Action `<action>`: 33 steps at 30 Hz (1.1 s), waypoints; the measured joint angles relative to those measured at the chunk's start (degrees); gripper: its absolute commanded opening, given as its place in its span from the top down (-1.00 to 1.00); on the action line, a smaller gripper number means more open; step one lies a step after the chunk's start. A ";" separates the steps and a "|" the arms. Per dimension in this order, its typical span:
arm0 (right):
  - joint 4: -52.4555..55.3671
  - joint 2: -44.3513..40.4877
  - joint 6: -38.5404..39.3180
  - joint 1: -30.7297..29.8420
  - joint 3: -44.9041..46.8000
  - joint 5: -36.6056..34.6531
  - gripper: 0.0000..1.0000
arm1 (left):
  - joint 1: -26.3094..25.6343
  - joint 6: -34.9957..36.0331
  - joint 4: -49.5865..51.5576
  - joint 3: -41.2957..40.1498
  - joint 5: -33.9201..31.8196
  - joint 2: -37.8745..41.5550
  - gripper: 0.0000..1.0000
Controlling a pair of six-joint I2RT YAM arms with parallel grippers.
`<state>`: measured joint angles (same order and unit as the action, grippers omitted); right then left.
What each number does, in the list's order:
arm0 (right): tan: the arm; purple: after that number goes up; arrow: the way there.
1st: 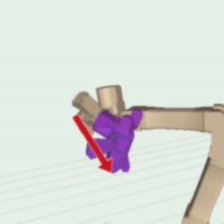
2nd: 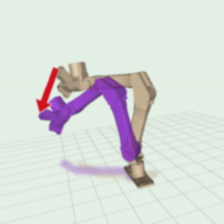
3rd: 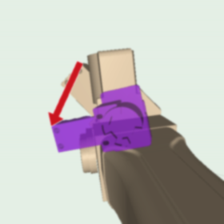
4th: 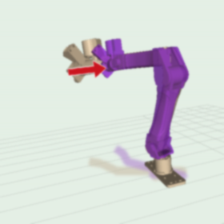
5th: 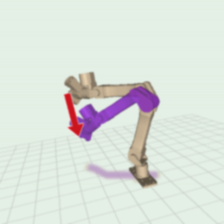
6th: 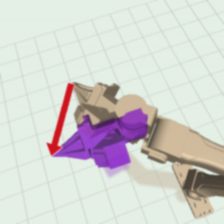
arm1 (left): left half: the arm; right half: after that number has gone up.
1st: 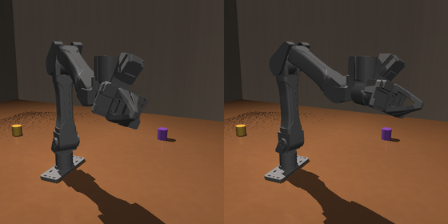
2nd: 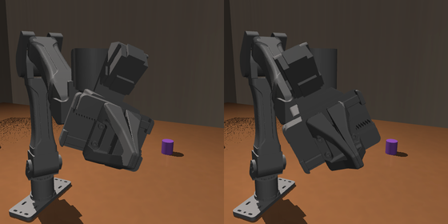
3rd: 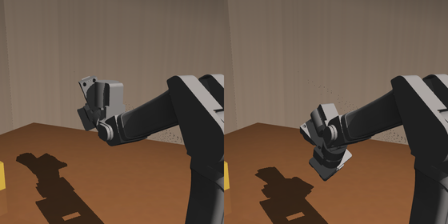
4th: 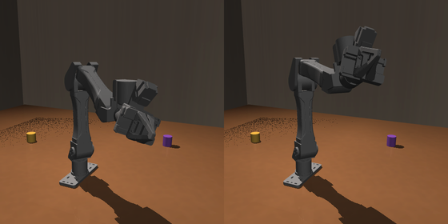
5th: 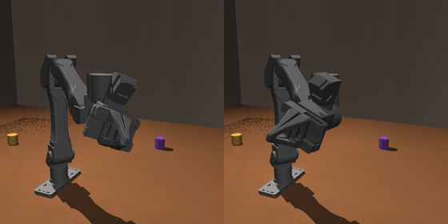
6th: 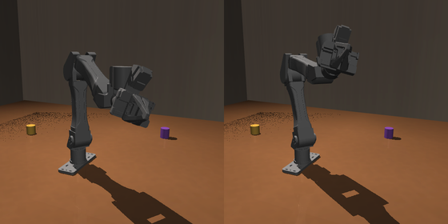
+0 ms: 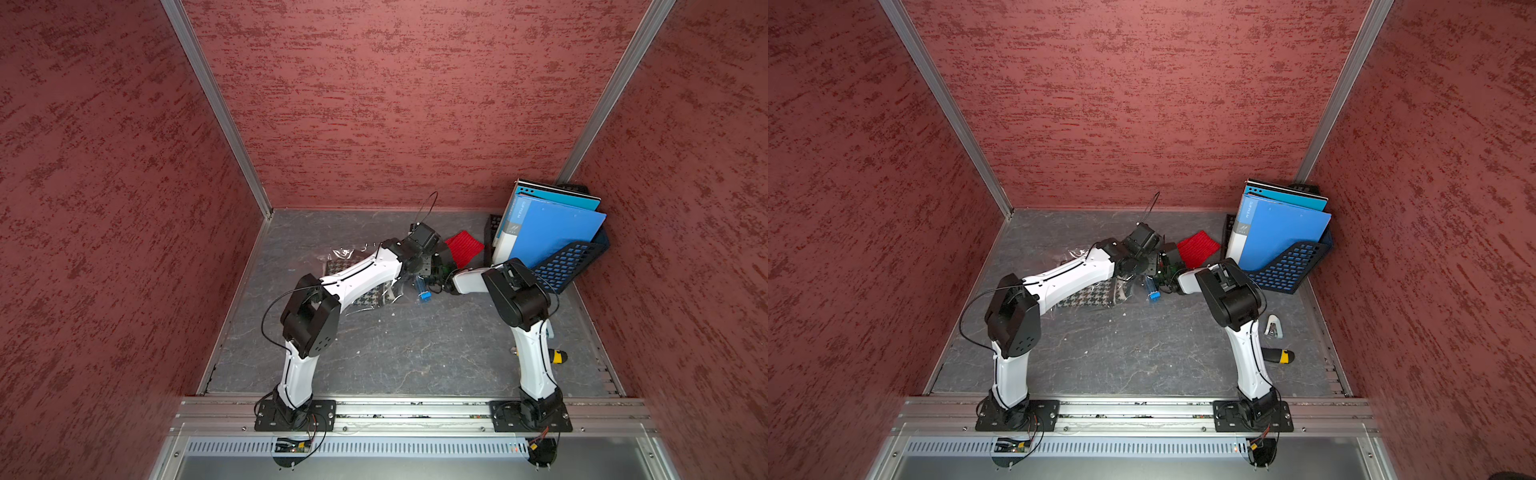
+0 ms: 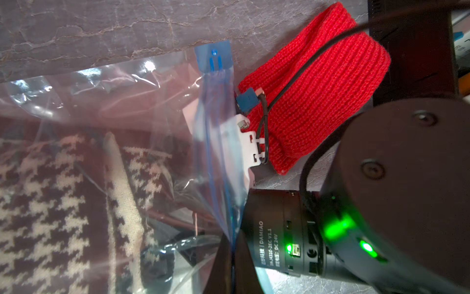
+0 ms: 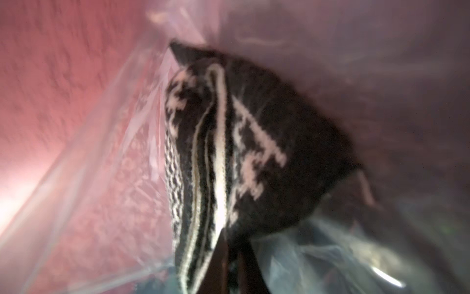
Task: Take the scarf out of the vacuum bag
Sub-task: Take out the scarf from the vacuum bag.
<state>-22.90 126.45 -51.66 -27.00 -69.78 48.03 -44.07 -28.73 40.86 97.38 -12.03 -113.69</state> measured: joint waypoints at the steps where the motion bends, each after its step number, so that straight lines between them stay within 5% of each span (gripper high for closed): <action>1: 0.00 0.00 -0.11 0.00 0.00 0.02 1.00 | -0.02 0.00 0.00 0.00 0.00 0.00 1.00; 21: 18.38 -8.79 9.29 2.71 3.96 -18.01 1.00 | -0.57 -1.75 -8.04 -1.92 3.41 -1.57 1.00; 26: 13.94 -12.48 5.14 5.07 10.97 -17.59 1.00 | -0.98 -2.49 -11.91 -0.55 6.95 -3.65 1.00; 33: 4.83 -17.40 1.46 10.75 14.01 -11.76 1.00 | 2.69 -2.56 -8.13 -1.84 3.89 -11.72 1.00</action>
<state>-18.06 109.06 -50.19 -16.25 -55.77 36.27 -41.39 -31.29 32.73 95.55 -8.14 -125.40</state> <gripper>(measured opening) 0.048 0.054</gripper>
